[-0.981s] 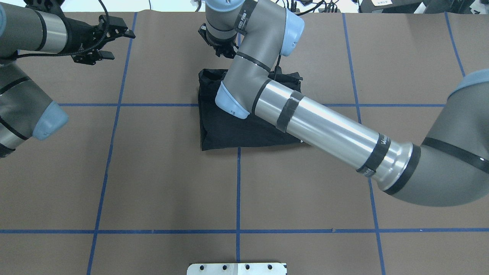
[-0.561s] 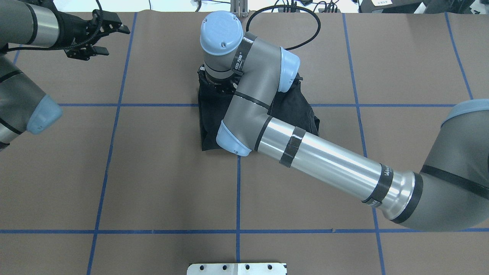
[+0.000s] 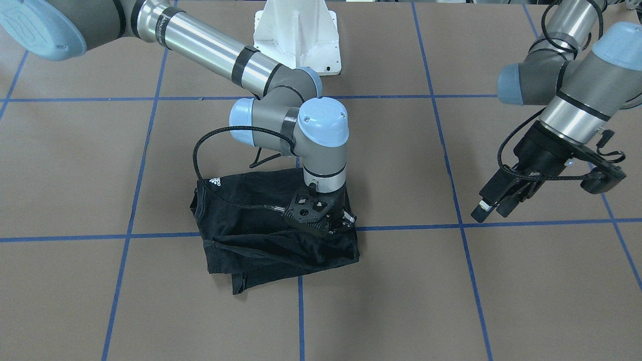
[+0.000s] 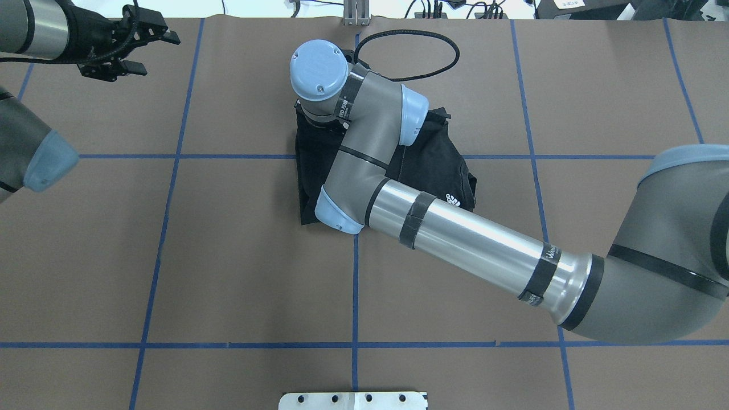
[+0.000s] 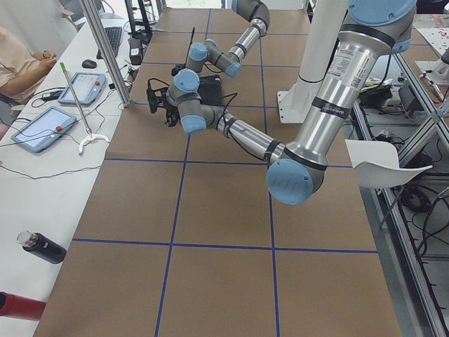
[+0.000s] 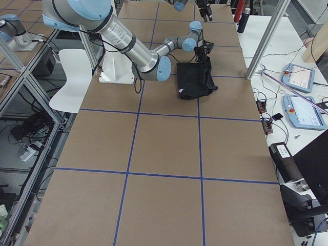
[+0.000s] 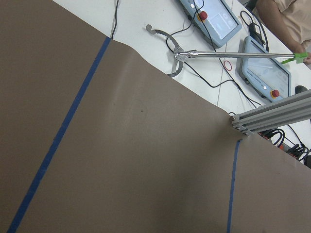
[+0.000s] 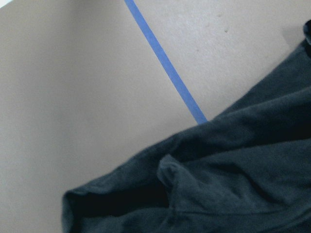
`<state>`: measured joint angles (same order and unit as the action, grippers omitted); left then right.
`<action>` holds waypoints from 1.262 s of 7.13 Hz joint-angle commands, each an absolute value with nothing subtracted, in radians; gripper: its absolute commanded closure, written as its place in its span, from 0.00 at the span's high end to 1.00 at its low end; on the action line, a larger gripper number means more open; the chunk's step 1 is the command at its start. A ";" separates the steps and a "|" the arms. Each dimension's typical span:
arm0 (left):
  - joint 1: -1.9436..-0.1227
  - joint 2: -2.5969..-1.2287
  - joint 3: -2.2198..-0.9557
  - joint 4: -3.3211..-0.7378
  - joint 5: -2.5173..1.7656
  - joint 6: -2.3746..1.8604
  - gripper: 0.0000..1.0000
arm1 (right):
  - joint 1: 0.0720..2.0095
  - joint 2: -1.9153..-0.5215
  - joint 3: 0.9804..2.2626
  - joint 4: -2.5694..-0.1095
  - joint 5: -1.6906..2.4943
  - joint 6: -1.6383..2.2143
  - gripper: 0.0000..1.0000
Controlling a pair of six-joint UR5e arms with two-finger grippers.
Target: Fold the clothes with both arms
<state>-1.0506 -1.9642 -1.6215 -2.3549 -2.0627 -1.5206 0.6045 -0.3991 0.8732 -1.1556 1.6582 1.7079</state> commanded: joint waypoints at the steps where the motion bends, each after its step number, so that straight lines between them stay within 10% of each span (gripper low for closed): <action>1: -1.052 -1.954 -1.629 -2.352 -2.063 -1.519 0.98 | 0.615 -0.327 0.706 -0.990 1.532 1.817 0.00; 4: -1.052 -1.933 -1.657 -2.350 -2.063 -1.519 0.98 | 0.704 -0.244 0.647 -0.943 1.566 1.905 0.00; 7: -1.051 -1.933 -1.655 -2.350 -2.063 -1.519 0.98 | 0.769 -0.530 1.138 -1.310 1.784 1.631 0.00; 9: -1.051 -1.934 -1.657 -2.350 -2.060 -1.519 0.98 | 0.765 -0.631 1.245 -1.341 1.862 1.626 0.00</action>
